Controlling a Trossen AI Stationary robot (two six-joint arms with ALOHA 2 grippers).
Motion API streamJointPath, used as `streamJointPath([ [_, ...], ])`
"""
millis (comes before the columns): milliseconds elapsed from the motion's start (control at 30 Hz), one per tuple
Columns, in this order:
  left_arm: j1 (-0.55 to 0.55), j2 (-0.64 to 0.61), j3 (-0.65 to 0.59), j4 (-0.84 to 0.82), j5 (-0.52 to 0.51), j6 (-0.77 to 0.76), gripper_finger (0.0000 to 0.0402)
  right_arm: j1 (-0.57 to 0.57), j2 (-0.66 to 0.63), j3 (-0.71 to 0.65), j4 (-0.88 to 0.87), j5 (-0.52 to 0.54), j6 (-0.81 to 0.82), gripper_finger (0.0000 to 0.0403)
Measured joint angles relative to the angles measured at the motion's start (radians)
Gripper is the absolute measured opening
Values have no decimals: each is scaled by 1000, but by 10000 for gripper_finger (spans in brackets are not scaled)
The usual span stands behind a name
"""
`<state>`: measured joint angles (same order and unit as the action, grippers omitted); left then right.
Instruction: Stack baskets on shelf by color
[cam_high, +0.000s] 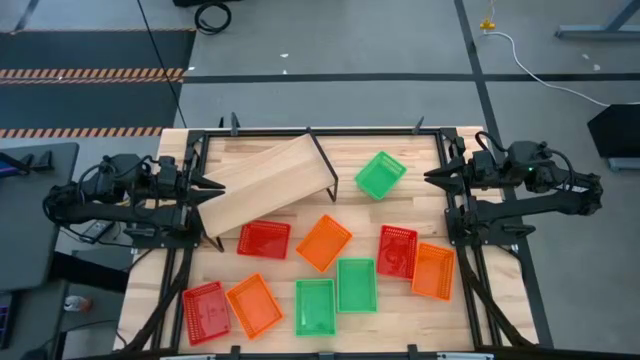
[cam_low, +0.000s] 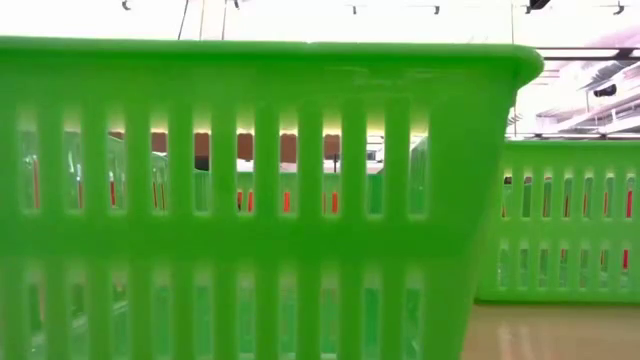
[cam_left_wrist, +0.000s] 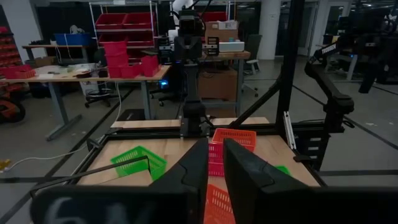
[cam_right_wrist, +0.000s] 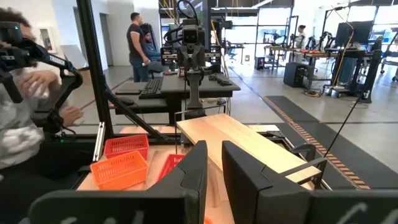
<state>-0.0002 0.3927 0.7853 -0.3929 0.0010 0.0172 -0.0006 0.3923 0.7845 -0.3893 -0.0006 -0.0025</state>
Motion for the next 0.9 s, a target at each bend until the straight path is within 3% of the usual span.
streamJointPath([
  [900,0,0,0,0,0,0,57,0,0,0,0,0,0,56],
])
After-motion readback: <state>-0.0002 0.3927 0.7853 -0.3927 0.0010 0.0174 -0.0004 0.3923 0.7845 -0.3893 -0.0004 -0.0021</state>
